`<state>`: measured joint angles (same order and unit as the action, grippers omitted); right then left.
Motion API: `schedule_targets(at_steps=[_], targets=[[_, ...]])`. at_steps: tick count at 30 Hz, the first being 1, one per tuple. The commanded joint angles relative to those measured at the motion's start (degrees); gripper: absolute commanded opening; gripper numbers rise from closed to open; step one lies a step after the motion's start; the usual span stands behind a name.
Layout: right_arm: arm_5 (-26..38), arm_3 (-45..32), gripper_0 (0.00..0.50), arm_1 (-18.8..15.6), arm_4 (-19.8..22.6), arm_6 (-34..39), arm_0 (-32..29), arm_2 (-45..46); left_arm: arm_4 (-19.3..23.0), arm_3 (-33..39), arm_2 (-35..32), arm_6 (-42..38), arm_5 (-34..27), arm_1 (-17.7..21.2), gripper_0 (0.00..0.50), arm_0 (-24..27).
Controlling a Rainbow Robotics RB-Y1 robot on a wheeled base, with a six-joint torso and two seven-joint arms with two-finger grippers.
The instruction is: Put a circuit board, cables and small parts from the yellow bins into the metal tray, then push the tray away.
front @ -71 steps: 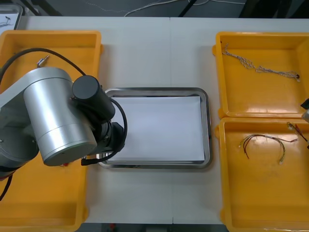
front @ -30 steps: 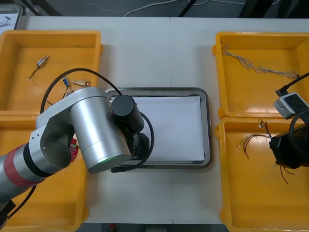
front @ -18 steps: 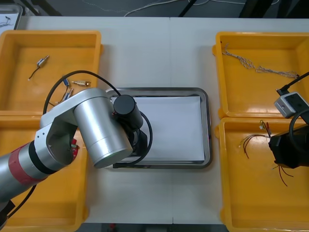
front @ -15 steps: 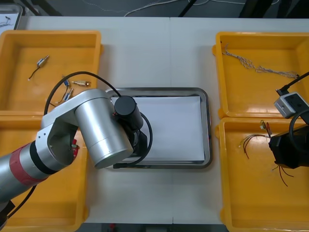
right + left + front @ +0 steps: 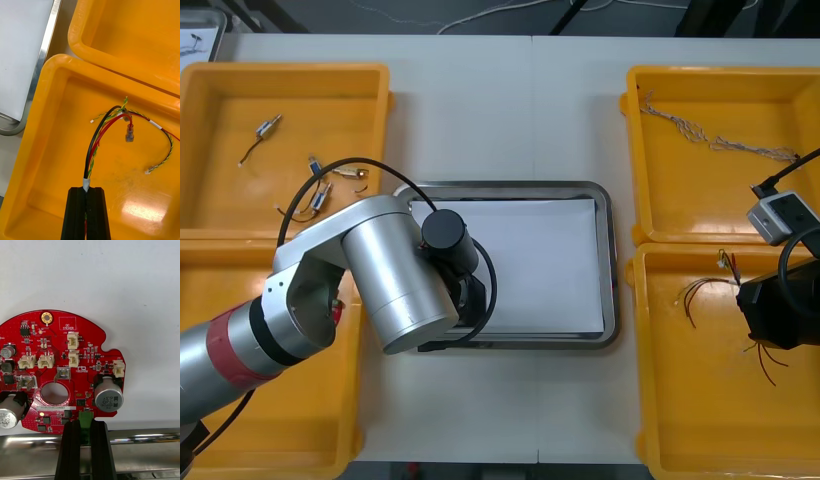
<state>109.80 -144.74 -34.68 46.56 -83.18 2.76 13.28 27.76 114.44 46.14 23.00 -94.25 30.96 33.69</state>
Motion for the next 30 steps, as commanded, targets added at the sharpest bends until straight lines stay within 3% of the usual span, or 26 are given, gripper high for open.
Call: schedule_targets(at_steps=[1, 2, 4, 6, 9, 14, 20, 25, 30], targets=[[0.2, -2.0, 0.0, -1.7, 0.5, 2.4, 1.1, -0.7, -0.7, 0.3, 1.1, 5.6, 0.6, -1.1, 0.0, -0.7], [0.2, -2.0, 0.0, -1.7, 0.5, 2.4, 1.1, -0.7, -0.8, 0.3, 1.1, 5.5, 0.6, -1.2, 0.0, -0.7], [0.2, -2.0, 0.0, -1.7, 0.5, 2.4, 1.1, -0.7, -0.8, 0.3, 1.1, 5.5, 0.6, -1.2, 0.047, -0.7], [0.2, -2.0, 0.0, -1.7, 0.5, 2.4, 1.1, -0.7, -1.0, 0.3, 1.1, 5.3, 0.7, -1.1, 0.184, -0.7], [0.2, -2.0, 0.0, -1.7, 0.5, 2.4, 1.1, -0.7, -1.1, 0.3, 1.1, 5.1, 1.2, -1.2, 0.287, -0.7], [0.2, -2.0, 0.0, -1.7, 0.5, 2.4, 1.1, -0.7, -1.3, 0.4, 1.0, 4.9, 1.8, -0.9, 0.387, -0.7], [0.2, -2.0, 0.0, -1.7, 0.5, 2.4, 1.1, -0.7, -1.0, 1.5, -0.8, 5.1, 1.7, -0.7, 0.437, -0.7], [0.2, -1.6, 0.0, -1.9, 0.3, 2.5, 1.5, -0.7, 0.9, 4.3, -2.6, 5.4, -0.6, 0.3, 0.45, 0.2], [0.2, -3.2, 0.0, -2.9, -0.9, 2.0, 2.1, -2.6, 6.8, 9.2, -6.3, 5.0, -5.0, 3.1, 0.462, 2.1]])
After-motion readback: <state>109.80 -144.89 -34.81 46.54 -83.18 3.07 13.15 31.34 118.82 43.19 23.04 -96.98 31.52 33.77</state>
